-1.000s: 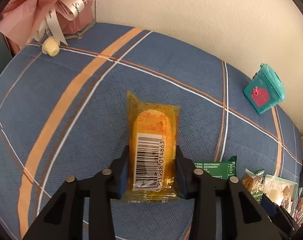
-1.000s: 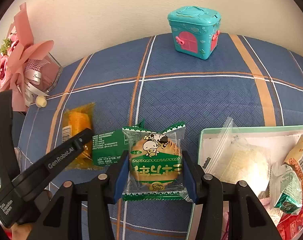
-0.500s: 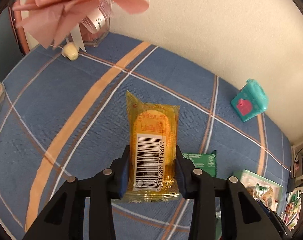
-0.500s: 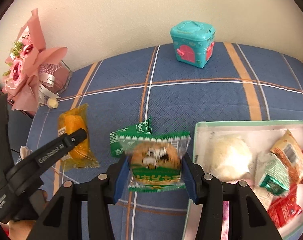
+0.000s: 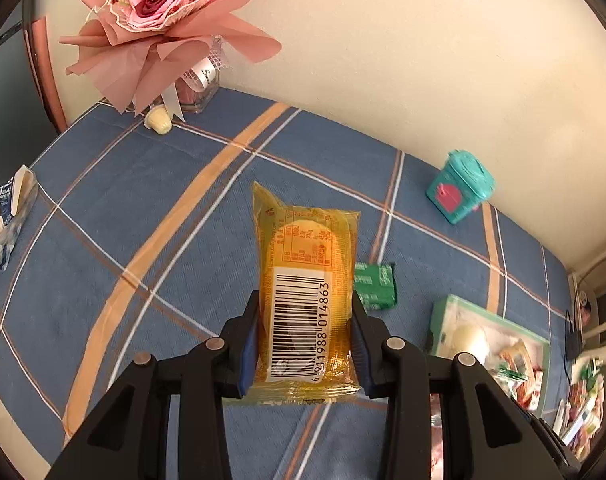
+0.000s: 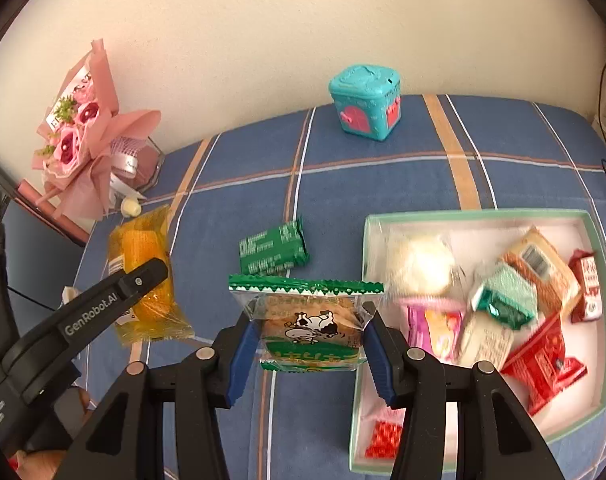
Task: Organize snacks
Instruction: 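Carry yellow cake pack and cookie pack into the tray and open both tools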
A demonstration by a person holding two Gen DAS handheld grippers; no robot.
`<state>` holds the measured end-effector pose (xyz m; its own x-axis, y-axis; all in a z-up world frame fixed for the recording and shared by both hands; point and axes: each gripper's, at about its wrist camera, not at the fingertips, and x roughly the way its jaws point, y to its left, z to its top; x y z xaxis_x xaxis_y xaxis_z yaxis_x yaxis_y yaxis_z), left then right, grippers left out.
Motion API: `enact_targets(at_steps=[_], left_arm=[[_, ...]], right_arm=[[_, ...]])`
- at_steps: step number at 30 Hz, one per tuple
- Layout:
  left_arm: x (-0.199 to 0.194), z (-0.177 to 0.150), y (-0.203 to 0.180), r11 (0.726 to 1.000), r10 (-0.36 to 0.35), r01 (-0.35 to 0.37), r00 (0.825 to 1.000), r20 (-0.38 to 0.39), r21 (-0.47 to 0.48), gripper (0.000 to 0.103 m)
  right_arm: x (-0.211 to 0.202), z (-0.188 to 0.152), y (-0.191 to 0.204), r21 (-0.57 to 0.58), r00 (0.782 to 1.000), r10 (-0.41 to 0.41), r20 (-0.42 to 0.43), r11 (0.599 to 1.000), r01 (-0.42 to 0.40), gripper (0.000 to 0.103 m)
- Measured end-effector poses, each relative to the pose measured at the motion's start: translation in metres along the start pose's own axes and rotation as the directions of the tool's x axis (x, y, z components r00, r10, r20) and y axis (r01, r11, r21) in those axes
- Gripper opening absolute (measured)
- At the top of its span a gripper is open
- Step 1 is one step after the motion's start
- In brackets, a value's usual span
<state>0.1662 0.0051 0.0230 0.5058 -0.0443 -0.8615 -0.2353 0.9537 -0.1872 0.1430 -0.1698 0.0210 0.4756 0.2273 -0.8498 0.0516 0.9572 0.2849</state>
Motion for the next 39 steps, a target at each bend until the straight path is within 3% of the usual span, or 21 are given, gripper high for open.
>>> enact_targets(at_steps=[14,22,31,39], left_arm=[[-0.029,-0.027,-0.035,0.997,-0.042,0.040,0.999,0.019,0.071,0.041],[-0.033,-0.040,-0.073,0.985,-0.079,0.077,0.997,0.008,0.155,0.041],[-0.032,-0.075,-0.140,0.933,-0.150,0.162,0.987,-0.062,0.322,0.041],[-0.026,-0.109,-0.182,0.879,-0.165,0.200,0.979,-0.117,0.432,0.041]], right_arm=[[-0.020,-0.025,-0.019,0.030,1.000,-0.011,-0.001,1.000,0.011,0.053],[-0.031,-0.019,-0.070,0.133,0.996,-0.082,0.019,0.988,0.079,0.053],[-0.056,-0.013,-0.145,0.294,0.984,-0.173,0.042,0.944,0.153,0.053],[-0.067,-0.011,-0.173,0.344,0.979,-0.199,0.047,0.923,0.171,0.053]])
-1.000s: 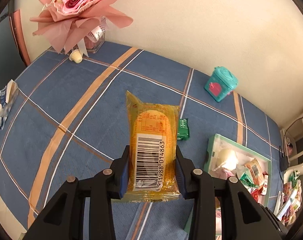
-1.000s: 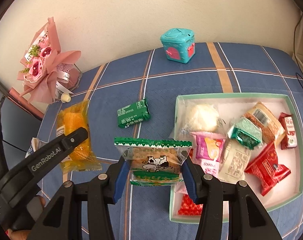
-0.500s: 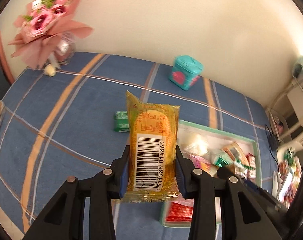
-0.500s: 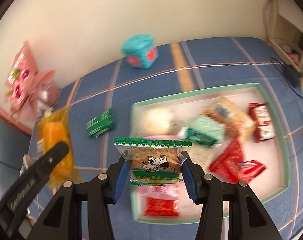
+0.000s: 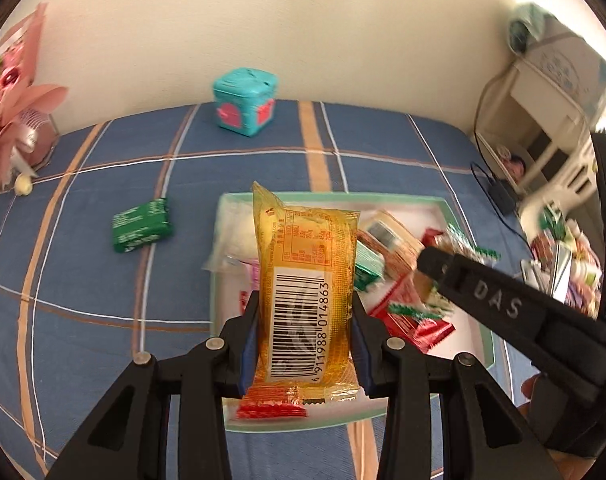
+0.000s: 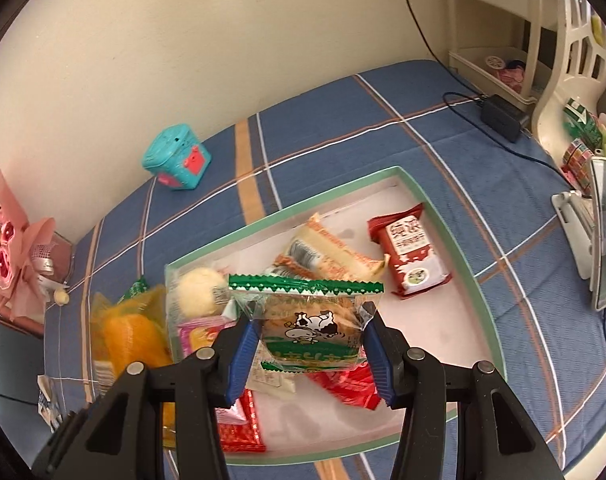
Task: Organize snacks
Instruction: 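Carry yellow cake pack and cookie pack into the tray and open both tools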
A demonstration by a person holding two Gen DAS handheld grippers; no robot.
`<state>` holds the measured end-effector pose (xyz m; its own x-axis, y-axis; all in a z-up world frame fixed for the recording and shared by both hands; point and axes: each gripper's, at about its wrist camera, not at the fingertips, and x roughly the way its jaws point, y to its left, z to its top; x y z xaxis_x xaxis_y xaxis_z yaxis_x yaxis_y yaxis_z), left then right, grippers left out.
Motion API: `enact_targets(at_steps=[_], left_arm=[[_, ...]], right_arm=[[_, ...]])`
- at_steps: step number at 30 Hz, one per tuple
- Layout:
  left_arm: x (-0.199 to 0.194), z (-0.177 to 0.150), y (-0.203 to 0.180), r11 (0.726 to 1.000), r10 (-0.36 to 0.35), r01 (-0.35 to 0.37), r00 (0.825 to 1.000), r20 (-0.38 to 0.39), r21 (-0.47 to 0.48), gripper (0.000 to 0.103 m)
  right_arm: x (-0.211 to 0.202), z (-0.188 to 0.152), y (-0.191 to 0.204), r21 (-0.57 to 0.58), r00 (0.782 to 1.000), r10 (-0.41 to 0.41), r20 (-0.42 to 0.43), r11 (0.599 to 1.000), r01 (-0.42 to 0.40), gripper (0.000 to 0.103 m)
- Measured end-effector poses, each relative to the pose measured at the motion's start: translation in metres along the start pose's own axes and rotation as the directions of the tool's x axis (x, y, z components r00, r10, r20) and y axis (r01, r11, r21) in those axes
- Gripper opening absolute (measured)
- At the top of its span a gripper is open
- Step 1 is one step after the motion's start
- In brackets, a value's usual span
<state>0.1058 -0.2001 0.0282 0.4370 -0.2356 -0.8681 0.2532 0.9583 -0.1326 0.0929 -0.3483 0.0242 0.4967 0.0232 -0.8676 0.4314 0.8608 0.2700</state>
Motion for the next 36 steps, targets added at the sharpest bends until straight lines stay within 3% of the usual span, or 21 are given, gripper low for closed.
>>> enact_targets(at_steps=[36], left_arm=[[0.037,-0.010,-0.004,1.000,0.011,-0.011,0.995,-0.103,0.002,0.041]], right_arm=[[0.022,-0.007,0.009,-0.065,0.998,-0.021,-0.055,0.998,0.017,0.054]])
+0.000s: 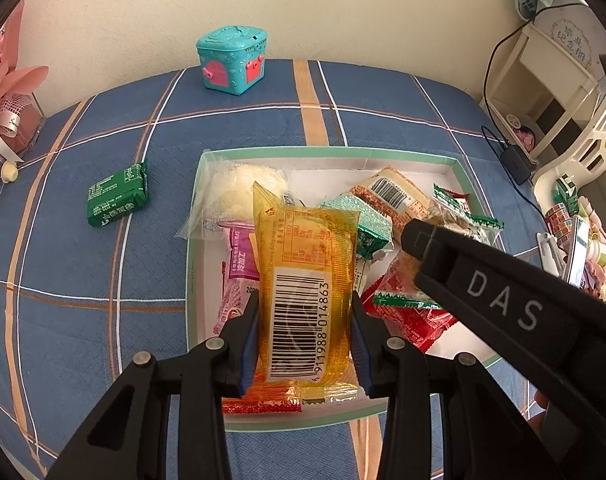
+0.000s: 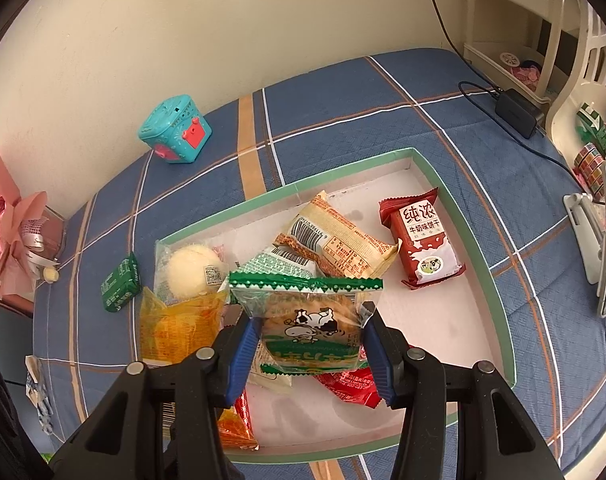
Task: Organize snacks
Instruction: 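Carry yellow cake pack and cookie pack into the tray and open both tools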
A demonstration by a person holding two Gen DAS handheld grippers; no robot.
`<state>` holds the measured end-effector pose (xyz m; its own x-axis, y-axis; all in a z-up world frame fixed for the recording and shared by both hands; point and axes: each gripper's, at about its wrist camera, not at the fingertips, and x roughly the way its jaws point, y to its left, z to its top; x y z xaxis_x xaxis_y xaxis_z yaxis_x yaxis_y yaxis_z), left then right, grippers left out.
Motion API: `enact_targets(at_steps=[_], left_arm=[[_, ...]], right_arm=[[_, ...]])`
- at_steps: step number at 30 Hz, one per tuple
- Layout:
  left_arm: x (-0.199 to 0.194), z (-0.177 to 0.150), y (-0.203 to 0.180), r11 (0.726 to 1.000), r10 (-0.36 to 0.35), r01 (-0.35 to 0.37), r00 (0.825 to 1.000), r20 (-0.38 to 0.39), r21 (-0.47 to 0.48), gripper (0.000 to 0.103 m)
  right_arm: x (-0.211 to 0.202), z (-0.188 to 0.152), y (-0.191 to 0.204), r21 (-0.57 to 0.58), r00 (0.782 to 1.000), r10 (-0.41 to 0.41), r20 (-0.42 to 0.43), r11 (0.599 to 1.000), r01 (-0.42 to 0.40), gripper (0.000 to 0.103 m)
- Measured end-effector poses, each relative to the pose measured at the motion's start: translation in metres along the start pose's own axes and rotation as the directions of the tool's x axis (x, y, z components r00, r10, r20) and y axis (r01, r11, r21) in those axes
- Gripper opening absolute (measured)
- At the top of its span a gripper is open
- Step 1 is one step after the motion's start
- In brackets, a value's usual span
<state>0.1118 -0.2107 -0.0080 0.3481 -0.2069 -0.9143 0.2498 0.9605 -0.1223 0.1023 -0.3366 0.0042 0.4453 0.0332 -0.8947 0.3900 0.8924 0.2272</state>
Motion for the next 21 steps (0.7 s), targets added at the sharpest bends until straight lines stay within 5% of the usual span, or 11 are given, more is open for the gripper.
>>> enact_targets(at_steps=[21], left_arm=[[-0.0067,0.0002,0.0018,1.000,-0.012,0.012,1.000,0.012,-0.020,0.055]], right_arm=[[0.0047,-0.0010,0.0010,-0.016,1.000,-0.012,-0.014,1.000,0.012,0.062]])
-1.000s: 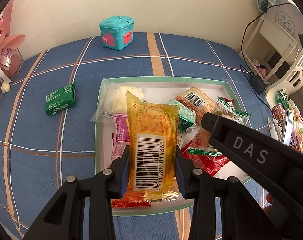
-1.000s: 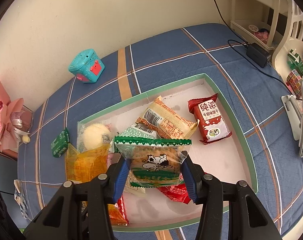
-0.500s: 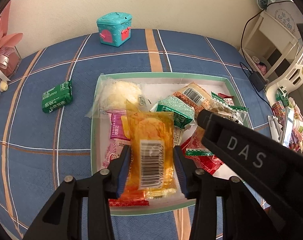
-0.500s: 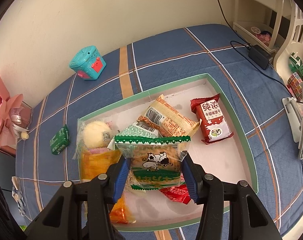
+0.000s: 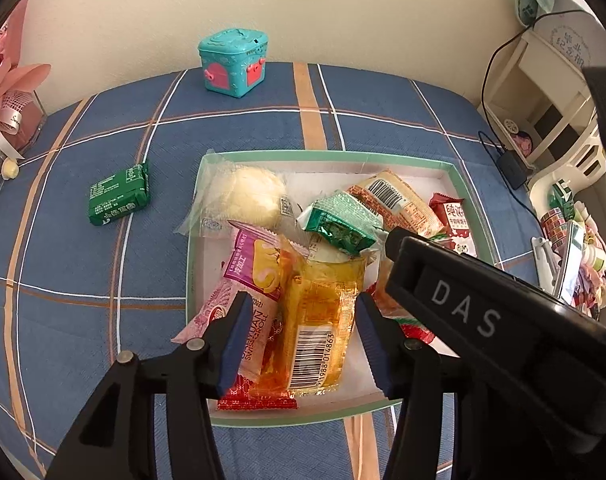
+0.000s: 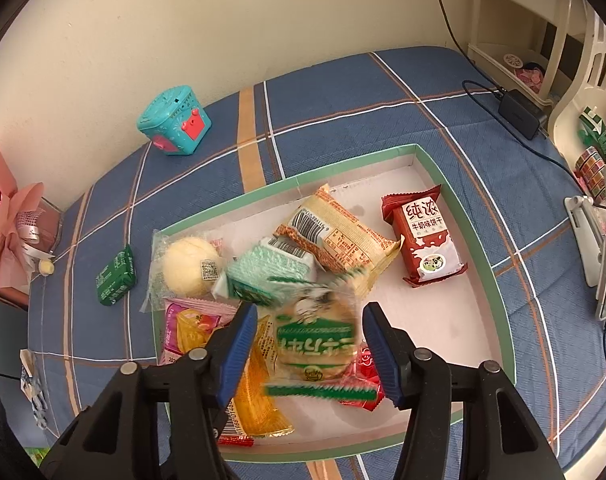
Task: Organize snacks
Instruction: 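Carry yellow cake pack and cookie pack into the tray and open both tools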
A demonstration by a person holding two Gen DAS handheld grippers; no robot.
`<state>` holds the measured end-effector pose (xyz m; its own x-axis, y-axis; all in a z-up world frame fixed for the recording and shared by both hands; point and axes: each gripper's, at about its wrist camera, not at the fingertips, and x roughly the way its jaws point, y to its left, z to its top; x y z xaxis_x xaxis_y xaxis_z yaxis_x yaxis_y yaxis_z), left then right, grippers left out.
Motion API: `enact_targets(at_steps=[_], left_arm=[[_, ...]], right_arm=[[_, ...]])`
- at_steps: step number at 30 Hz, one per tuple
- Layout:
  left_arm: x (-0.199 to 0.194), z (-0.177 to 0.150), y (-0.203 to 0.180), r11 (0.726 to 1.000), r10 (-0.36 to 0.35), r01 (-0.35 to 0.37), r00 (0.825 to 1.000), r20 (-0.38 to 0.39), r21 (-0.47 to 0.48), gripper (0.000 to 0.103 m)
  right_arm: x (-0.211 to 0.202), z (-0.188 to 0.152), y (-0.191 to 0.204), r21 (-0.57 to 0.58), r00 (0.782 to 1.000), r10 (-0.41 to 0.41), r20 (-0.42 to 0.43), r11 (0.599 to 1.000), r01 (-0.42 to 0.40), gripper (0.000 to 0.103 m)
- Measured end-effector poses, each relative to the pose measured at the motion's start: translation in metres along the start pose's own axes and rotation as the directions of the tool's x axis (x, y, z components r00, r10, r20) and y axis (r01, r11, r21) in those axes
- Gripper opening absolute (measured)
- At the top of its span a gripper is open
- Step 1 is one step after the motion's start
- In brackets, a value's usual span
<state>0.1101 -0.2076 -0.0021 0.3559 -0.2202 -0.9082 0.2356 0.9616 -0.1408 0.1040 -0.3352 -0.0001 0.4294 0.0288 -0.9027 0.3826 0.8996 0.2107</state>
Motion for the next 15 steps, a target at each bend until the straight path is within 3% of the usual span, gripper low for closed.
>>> enact_targets(at_steps=[15], left_arm=[[-0.012,0.010,0.040,0.990,0.015,-0.010,0.999,0.031,-0.142,0.055]], right_arm=[[0.000,0.000,-0.002,0.013,1.000,-0.010,0.002,1.000,0.010,0.065]])
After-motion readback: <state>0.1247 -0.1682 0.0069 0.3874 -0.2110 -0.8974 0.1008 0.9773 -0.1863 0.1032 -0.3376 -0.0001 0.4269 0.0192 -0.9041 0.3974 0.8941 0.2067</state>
